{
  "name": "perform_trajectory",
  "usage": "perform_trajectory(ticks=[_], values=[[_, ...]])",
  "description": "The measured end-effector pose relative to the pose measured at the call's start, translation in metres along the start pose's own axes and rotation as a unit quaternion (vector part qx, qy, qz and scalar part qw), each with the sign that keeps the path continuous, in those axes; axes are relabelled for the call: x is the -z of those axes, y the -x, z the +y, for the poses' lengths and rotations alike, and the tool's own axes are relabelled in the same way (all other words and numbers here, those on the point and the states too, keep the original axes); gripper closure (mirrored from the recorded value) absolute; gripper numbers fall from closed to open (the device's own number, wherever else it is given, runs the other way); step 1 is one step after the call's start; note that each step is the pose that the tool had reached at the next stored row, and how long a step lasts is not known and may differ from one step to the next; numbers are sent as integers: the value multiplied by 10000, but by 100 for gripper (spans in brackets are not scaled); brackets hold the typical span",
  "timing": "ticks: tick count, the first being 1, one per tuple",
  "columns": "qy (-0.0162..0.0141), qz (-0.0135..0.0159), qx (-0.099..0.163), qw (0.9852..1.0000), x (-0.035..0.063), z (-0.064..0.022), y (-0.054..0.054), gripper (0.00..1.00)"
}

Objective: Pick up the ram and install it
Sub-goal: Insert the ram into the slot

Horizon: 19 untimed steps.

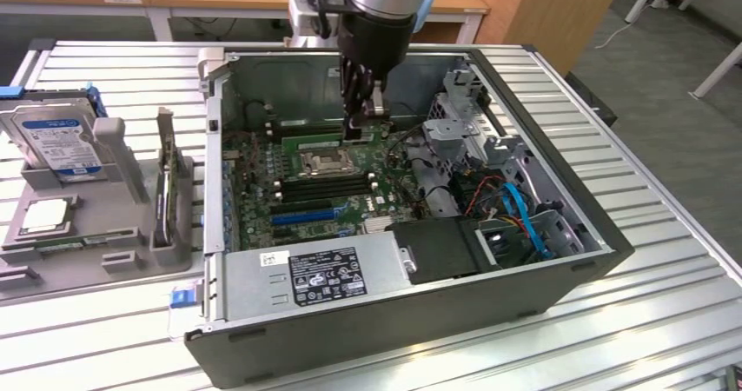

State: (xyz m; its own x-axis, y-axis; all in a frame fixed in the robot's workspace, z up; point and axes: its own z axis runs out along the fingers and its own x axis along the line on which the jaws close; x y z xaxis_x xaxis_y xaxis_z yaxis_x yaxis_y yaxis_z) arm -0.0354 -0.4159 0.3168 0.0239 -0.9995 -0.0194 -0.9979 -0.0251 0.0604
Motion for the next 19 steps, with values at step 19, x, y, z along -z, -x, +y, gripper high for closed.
perform_trajectory(ticks=[19], values=[[0, 0, 0, 10000, -94, -6, -2, 89]])
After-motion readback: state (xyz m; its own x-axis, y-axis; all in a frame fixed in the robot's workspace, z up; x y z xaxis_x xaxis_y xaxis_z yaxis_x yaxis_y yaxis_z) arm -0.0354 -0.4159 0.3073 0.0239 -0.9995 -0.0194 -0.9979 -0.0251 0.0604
